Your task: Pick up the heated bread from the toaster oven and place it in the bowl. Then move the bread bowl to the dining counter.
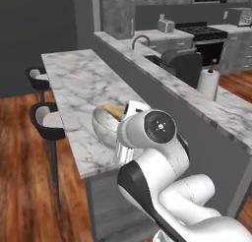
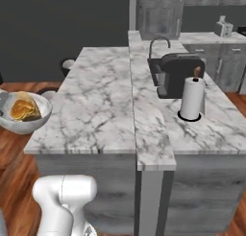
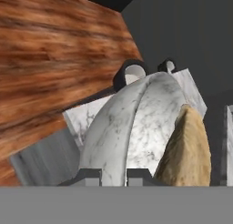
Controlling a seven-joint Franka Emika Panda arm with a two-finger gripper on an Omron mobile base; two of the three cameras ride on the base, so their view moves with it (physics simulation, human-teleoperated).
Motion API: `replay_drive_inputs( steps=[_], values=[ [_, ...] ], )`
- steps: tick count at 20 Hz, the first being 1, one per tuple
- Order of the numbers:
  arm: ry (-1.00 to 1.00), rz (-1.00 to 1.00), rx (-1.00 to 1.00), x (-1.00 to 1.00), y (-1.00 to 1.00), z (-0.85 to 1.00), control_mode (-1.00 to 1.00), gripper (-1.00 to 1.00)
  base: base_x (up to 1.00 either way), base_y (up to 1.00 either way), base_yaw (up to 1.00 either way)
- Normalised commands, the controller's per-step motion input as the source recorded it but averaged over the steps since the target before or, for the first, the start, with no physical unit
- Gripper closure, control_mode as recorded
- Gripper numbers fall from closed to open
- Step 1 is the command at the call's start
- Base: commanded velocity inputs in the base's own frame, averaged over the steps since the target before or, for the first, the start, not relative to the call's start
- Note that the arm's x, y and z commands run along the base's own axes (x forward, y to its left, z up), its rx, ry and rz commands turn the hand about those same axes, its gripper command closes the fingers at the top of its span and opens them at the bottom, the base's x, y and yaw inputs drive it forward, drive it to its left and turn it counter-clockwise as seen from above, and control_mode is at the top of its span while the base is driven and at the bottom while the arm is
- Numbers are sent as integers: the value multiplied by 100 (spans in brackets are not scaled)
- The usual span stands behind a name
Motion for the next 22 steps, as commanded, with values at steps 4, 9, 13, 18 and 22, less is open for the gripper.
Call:
replay_drive_inputs(
  steps=[4,9,13,18,22],
  values=[
    [0,0,0,0,0,0,100,100,45,36,4],
    [0,0,0,0,0,0,100,100,64,2,0],
    [0,0,0,93,-9,-13,-100,100,0,0,0],
    [3,0,-2,100,-15,-42,-100,100,0,0,0],
    [4,0,-5,100,-18,-52,-100,100,0,0,0]
  ],
)
